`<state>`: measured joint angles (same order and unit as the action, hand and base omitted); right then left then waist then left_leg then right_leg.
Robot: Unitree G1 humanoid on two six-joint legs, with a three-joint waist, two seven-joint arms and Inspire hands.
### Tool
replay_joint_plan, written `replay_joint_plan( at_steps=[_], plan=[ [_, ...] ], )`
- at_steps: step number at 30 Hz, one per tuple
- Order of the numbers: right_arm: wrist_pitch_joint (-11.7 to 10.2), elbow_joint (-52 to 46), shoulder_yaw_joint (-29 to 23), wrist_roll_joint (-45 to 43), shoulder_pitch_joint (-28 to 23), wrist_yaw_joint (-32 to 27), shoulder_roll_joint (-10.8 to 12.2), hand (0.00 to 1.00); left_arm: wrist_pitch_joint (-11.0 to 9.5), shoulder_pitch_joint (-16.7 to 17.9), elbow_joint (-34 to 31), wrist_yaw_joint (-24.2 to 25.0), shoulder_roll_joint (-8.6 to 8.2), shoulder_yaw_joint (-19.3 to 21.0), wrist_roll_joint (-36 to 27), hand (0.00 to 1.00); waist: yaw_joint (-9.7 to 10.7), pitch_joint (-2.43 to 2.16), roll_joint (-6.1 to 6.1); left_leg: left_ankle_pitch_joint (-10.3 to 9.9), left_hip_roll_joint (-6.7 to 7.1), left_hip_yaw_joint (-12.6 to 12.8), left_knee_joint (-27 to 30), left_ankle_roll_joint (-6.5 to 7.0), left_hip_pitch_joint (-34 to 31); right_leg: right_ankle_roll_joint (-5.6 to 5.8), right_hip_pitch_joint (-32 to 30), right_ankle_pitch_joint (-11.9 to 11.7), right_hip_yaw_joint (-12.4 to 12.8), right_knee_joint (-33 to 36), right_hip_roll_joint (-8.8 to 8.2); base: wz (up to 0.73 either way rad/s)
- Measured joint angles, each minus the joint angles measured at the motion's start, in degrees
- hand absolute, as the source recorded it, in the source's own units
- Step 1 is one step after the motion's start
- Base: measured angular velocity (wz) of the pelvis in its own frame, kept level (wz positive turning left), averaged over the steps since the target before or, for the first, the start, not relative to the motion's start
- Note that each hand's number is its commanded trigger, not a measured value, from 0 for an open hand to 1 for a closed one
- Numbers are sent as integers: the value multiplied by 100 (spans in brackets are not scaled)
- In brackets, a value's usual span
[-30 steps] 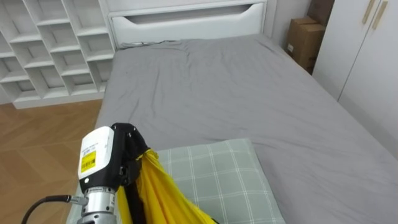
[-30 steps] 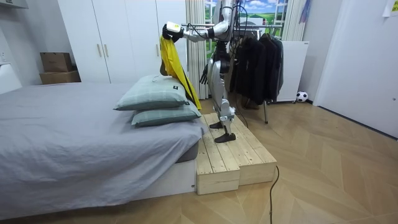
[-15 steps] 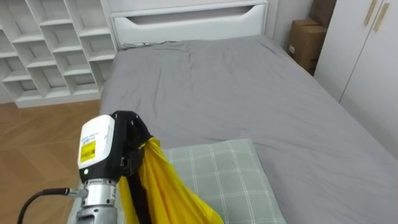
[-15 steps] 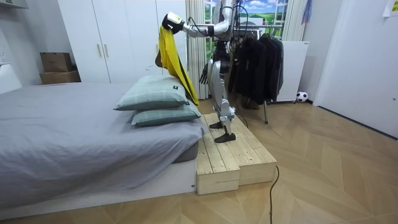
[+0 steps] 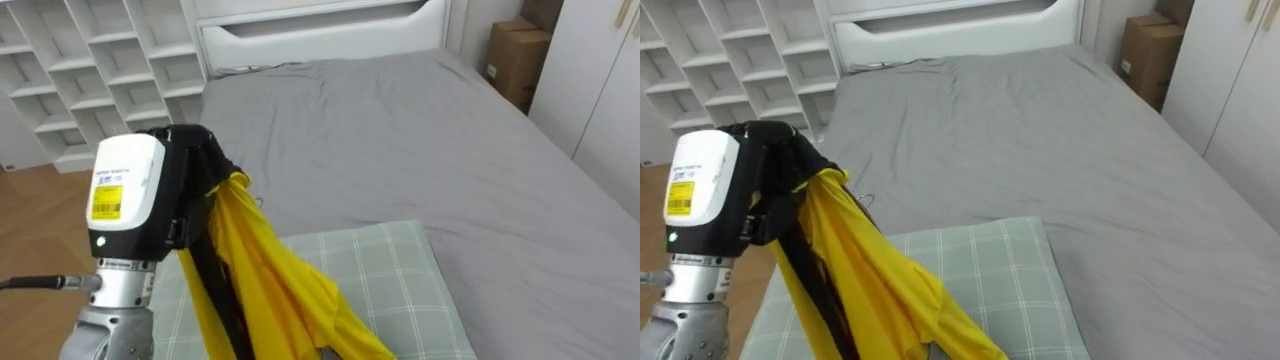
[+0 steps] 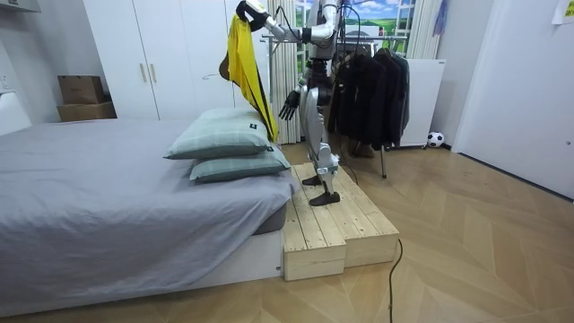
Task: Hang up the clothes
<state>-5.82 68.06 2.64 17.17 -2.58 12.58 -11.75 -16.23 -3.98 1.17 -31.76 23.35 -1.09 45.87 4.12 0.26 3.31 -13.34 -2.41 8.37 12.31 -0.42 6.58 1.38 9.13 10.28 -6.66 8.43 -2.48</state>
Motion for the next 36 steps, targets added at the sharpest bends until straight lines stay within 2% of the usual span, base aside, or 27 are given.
replay_joint_plan(
  at_steps=[5,10,12,17,26,28,30,32,36],
  plan=[
    [-69,-58,-12,-108,-8,-123,-25,0,-44,0,-252,-331,137,366,112,100,18,1,0,0,5,-23,15,0,4,0,19,0,-27,-3,-6,2],
    [-67,-253,-190,-207,-10,-141,-71,0,-59,-1,-386,-511,282,434,119,100,2,16,34,0,11,-70,16,0,3,0,75,0,-74,-70,-5,5],
    [-68,-453,-278,-205,-10,-178,-105,0,-62,-1,-542,-532,291,485,123,100,-18,33,64,-1,12,-74,16,-1,-5,1,71,1,-83,-82,-6,0],
    [-69,-840,-387,-203,-10,-356,-119,0,-117,-38,-639,-647,292,693,153,100,-86,2,119,0,13,-82,13,-1,-4,2,47,1,-109,-71,-11,0],
    [-167,-2137,-383,-346,-27,-508,-164,0,-173,-284,-641,-656,305,701,140,100,-181,4,125,-1,10,-120,103,-1,-107,1,1,0,-158,-48,-17,3],
    [-190,-2429,-382,-359,-26,-558,-196,0,-180,-357,-642,-682,392,700,140,100,-197,5,141,-1,10,-119,106,-1,-103,1,1,-1,-155,-37,-18,0],
    [-200,-2707,-370,-359,-27,-563,-280,0,-207,-400,-660,-715,592,700,139,100,-225,5,161,-1,11,-117,109,-1,-93,1,2,0,-148,-14,-21,0],
    [-201,-2868,-314,-366,-28,-553,-367,0,-253,-404,-670,-786,685,701,139,100,-253,6,164,-1,11,-118,110,-1,-83,1,5,0,-151,12,-22,0],
    [-202,-3321,-202,-478,-34,-495,-482,0,-295,-402,-677,-820,693,701,301,100,-284,23,137,1,13,-118,119,1,-57,1,19,0,-146,34,-26,0]
  ],
)
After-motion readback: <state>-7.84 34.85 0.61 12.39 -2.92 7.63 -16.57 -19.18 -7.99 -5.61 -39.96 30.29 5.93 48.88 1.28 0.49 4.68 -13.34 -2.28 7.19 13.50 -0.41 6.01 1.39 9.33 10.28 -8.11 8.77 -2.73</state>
